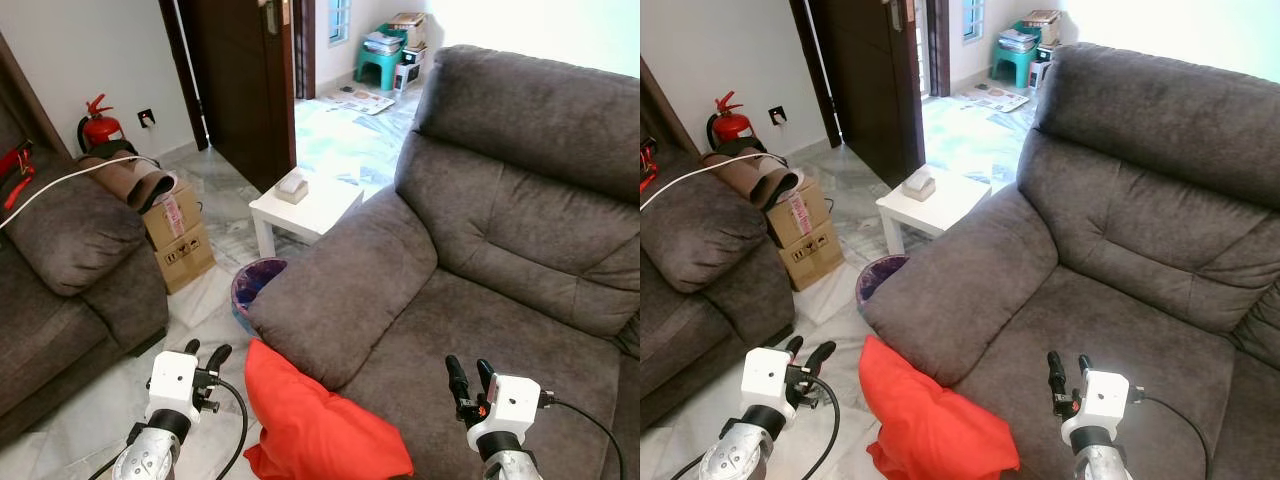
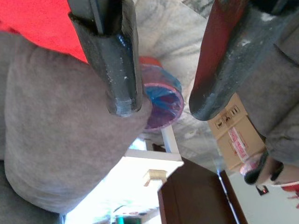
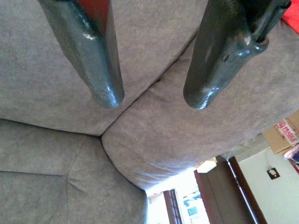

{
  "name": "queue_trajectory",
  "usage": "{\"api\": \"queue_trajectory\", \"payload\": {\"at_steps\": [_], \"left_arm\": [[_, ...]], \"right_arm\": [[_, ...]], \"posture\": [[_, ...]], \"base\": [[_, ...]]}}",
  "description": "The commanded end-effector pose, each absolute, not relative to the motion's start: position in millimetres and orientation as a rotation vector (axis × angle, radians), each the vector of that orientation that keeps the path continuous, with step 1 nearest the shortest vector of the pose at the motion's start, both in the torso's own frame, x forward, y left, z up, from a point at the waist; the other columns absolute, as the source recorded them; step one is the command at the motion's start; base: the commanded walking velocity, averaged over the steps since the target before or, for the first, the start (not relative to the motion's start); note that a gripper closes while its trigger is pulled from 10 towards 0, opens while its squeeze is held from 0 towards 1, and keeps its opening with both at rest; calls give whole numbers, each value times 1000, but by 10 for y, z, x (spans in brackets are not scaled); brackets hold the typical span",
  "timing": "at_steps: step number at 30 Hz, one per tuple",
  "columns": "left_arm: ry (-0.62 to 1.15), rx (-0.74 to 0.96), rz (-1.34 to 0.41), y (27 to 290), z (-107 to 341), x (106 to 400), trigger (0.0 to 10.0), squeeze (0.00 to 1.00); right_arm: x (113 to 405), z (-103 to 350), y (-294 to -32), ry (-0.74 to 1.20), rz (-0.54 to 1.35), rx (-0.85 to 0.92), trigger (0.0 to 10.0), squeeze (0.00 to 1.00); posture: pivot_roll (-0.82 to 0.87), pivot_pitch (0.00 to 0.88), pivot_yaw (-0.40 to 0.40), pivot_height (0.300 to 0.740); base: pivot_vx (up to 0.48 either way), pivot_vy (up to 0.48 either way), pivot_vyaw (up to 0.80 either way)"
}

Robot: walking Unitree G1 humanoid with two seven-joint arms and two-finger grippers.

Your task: Move the pillow to the sofa from floor

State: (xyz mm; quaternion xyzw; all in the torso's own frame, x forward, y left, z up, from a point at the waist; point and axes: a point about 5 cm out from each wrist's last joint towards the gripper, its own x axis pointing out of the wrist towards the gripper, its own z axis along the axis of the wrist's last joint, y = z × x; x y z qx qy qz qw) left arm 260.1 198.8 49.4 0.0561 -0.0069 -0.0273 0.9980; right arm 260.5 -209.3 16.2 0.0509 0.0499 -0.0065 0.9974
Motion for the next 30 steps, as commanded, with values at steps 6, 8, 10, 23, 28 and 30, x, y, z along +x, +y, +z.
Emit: {"api": "queue_trajectory", "payload": {"at_steps": [6,8,10,23,28,30], "left_arm": [[-11,159,-68,2065,549,2608,10000,0],[2,157,-69,2078,535,2609,10000,0],[9,160,-72,2085,531,2617,10000,0],[19,155,-81,2071,534,2614,10000,0],[20,150,-83,2063,541,2621,10000,0],[17,149,-84,2054,550,2629,10000,0]], "right_arm": [[2586,153,-2040,100,-10,109,10000,0],[2574,138,-2023,108,-10,104,10000,0],[2563,129,-2016,114,-10,100,10000,0],[2522,118,-2018,120,-5,95,10000,0],[2531,130,-2008,117,-3,95,10000,0],[2538,128,-2017,124,-6,91,10000,0]], "posture": [[-20,85,50,740],[-29,77,61,740],[-33,71,66,740],[-37,54,68,716],[-29,65,69,716],[-19,75,66,716]], "base": [[0,0,0],[0,0,0],[0,0,0],[0,0,0],[0,0,0],[0,0,0]]}}
